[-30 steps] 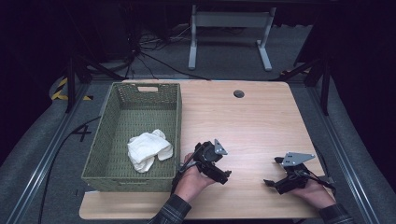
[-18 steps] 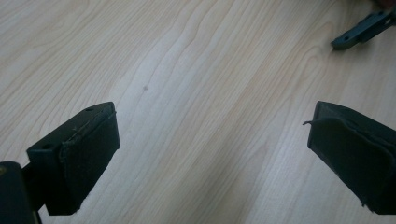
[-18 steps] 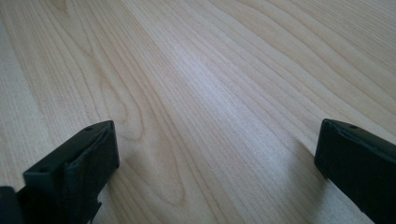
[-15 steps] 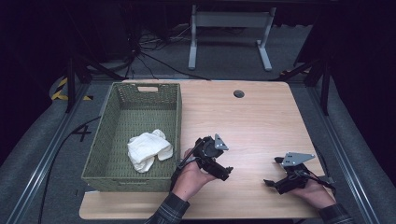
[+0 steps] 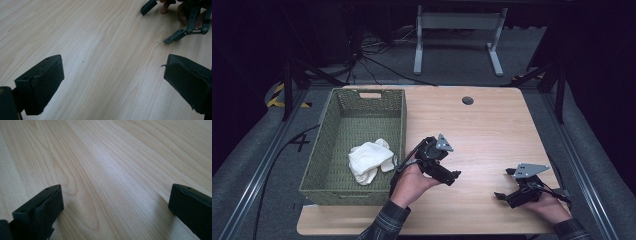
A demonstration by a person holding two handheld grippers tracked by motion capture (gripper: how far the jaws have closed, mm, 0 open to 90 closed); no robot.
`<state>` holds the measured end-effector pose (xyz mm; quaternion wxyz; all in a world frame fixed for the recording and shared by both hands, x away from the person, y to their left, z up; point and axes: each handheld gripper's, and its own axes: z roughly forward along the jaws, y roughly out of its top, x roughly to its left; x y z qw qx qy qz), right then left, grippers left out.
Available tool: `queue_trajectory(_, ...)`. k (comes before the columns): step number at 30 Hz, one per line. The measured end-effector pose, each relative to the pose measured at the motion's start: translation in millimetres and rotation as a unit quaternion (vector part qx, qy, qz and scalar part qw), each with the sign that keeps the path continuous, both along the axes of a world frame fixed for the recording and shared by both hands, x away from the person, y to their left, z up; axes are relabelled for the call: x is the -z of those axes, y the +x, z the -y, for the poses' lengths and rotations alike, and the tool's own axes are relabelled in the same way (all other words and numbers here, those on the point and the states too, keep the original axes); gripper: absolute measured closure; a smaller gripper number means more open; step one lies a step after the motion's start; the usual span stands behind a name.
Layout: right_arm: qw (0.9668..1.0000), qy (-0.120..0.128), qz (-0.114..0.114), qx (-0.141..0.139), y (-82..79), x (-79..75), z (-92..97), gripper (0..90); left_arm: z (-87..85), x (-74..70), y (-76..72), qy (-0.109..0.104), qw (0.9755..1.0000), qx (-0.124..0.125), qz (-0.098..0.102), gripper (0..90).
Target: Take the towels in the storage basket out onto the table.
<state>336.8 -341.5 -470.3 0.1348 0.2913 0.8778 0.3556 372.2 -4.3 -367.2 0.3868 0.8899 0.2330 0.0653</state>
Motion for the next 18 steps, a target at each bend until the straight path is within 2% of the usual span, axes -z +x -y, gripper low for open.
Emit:
queue_trajectory(10,1.0,0.0,0.0,0.0,-0.1,0.0,0.0,0.0,-9.9,-17.4,9.0,0.006,0.9999,0.006,0.006,4.6)
queue_trajectory(18,1.0,0.0,0.0,0.0,-0.1,0.0,0.0,0.0,-29.5,-31.4,18.5,-0.002,0.9999,0.006,0.014,6.1)
